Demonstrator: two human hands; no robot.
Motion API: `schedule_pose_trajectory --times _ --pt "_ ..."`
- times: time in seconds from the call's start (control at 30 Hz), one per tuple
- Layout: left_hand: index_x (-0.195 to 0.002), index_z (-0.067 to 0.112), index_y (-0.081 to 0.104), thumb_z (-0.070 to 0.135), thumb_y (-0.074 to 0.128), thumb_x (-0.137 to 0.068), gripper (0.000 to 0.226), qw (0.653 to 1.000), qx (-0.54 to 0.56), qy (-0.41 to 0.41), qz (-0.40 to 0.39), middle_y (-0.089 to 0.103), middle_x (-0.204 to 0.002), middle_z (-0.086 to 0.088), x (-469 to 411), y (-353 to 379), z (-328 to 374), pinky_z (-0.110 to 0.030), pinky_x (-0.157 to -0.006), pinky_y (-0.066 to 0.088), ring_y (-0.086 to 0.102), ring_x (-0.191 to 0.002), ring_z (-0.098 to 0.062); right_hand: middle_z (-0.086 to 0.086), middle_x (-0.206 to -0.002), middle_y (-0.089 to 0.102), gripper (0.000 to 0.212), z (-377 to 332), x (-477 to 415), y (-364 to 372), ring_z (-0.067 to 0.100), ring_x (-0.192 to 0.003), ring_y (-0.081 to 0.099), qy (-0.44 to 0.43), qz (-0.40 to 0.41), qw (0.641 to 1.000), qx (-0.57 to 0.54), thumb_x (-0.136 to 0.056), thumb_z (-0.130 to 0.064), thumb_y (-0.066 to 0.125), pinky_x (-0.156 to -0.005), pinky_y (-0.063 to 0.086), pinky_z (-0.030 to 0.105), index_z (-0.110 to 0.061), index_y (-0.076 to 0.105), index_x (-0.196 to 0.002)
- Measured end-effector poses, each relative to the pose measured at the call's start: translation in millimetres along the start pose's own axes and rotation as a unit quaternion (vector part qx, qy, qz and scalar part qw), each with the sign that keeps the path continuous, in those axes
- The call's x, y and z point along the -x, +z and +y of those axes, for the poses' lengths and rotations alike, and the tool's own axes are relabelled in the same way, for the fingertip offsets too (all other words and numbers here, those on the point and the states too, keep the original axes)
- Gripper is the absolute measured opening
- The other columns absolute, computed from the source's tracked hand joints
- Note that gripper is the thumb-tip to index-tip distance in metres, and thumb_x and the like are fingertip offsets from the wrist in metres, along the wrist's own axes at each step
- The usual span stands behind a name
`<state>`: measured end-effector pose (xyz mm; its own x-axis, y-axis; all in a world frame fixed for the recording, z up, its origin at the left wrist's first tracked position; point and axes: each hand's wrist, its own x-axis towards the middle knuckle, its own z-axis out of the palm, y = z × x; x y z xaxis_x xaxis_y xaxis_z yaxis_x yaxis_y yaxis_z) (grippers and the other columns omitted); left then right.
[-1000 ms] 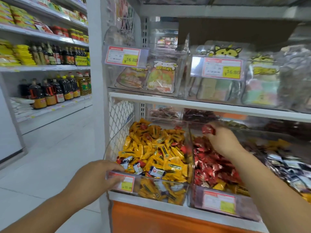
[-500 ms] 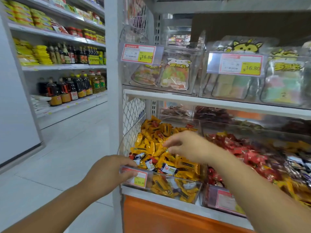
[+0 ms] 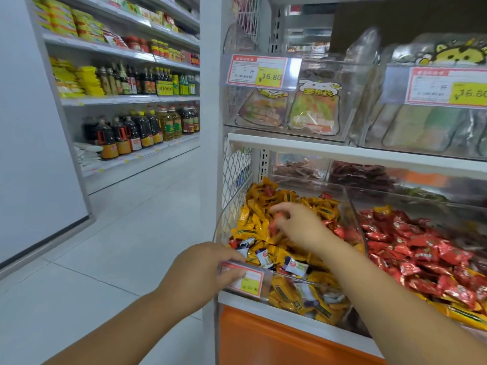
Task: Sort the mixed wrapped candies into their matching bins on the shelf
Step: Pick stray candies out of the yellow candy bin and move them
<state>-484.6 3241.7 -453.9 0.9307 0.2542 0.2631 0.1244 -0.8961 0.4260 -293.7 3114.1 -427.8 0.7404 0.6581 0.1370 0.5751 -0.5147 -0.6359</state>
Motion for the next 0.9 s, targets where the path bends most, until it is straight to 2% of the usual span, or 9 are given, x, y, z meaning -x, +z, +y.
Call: schedule_pose_trajectory --times 0.07,0.13,0.23,0.3,0.4,0.53,0.77,0.83,0.9 --pt "-0.117 0.043 0.065 0.049 0.061 -0.088 0.03 1.0 0.002 0.005 0.005 0.062 -0.118 0.021 -0.7 1.1 -2.1 -0.004 -0.075 0.033 0.046 -0.096 0.01 0.004 -0.107 0.07 0.036 1.9 -13.5 -3.9 0.012 -0.052 0.054 0.019 0.104 0.994 -0.037 -0.097 -0.007 0.043 -0.037 0.034 0.013 -0.018 0.06 -0.126" --pt "-0.117 0.044 0.064 0.05 0.06 -0.088 0.03 1.0 0.002 0.01 0.01 0.062 -0.118 0.023 -1.3 3.0 -4.2 -0.006 -0.079 0.034 0.047 -0.097 0.01 0.01 -0.117 0.066 0.038 3.5 -26.5 -0.2 0.016 -0.067 0.06 0.024 0.146 0.989 0.004 -0.096 -0.004 0.041 -0.048 0.039 0.013 -0.013 0.061 -0.127" --pt "-0.117 0.047 0.063 0.054 0.059 -0.087 0.031 1.0 0.004 0.014 0.014 0.06 -0.114 0.027 -1.5 4.4 -6.6 -0.006 -0.079 0.035 0.045 -0.091 0.015 0.012 -0.136 0.055 0.036 4.3 -44.9 13.7 0.027 -0.118 0.054 0.037 0.099 0.99 0.094 -0.1 -0.013 0.043 -0.091 0.041 0.024 -0.01 0.056 -0.133" --pt "-0.116 0.047 0.063 0.054 0.059 -0.087 0.03 1.0 0.006 0.02 0.017 0.059 -0.109 0.029 -2.5 5.1 -8.0 -0.004 -0.077 0.034 0.041 -0.084 0.021 0.013 -0.14 0.052 0.038 3.9 -53.1 20.9 0.029 -0.125 0.049 0.037 0.051 0.99 0.127 -0.1 -0.019 0.044 -0.099 0.039 0.029 -0.01 0.05 -0.137" --pt "-0.116 0.048 0.063 0.055 0.058 -0.087 0.031 0.999 -0.003 0.028 0.015 0.058 -0.108 0.03 -3.1 6.2 -9.4 -0.003 -0.076 0.033 0.037 -0.082 0.025 0.013 -0.139 0.051 0.041 4.3 -55.8 25.2 0.03 -0.124 0.049 0.012 0.033 0.983 0.18 -0.097 -0.021 0.051 -0.099 0.039 0.032 -0.011 0.049 -0.137" --pt "-0.119 0.051 0.059 0.059 0.054 -0.087 0.033 0.999 -0.014 0.03 0.005 0.043 -0.096 0.038 -3.8 6.0 -10.4 0.0 -0.071 0.031 0.035 -0.083 0.027 0.006 -0.132 0.057 0.038 11.5 -54.8 27.4 0.025 -0.118 0.054 -0.003 0.05 0.99 0.133 -0.095 -0.022 0.056 -0.09 0.042 0.028 -0.02 0.052 -0.133" --pt "-0.12 0.053 0.057 0.061 0.053 -0.087 0.035 1.0 -0.002 0.022 -0.001 0.046 -0.1 0.037 -3.6 7.7 -11.9 -0.001 -0.071 0.031 0.036 -0.086 0.025 0.0 -0.128 0.059 0.032 0.8 -61.4 13.5 0.009 -0.106 0.055 -0.064 0.175 0.982 0.026 -0.098 -0.01 0.048 -0.072 0.035 0.01 -0.017 0.058 -0.129" --pt "-0.121 0.053 0.056 0.062 0.052 -0.086 0.036 1.0 -0.001 0.023 -0.003 0.054 -0.111 0.033 -4.4 7.4 -13.0 -0.002 -0.072 0.032 0.039 -0.089 0.021 -0.002 -0.13 0.057 0.037 -2.8 -74.6 10.1 0.007 -0.1 0.053 -0.038 0.127 0.991 0.024 -0.099 -0.012 0.046 -0.074 0.042 0.016 -0.022 0.053 -0.134" --pt "-0.121 0.052 0.057 0.062 0.052 -0.087 0.036 1.0 -0.001 0.025 -0.001 0.058 -0.118 0.027 -5.4 7.1 -13.9 -0.003 -0.074 0.033 0.043 -0.093 0.013 -0.001 -0.136 0.05 0.042 -3.2 -84.3 13.9 0.017 -0.109 0.055 -0.02 0.063 0.995 0.08 -0.1 -0.013 0.045 -0.085 0.048 0.031 -0.027 0.047 -0.139"
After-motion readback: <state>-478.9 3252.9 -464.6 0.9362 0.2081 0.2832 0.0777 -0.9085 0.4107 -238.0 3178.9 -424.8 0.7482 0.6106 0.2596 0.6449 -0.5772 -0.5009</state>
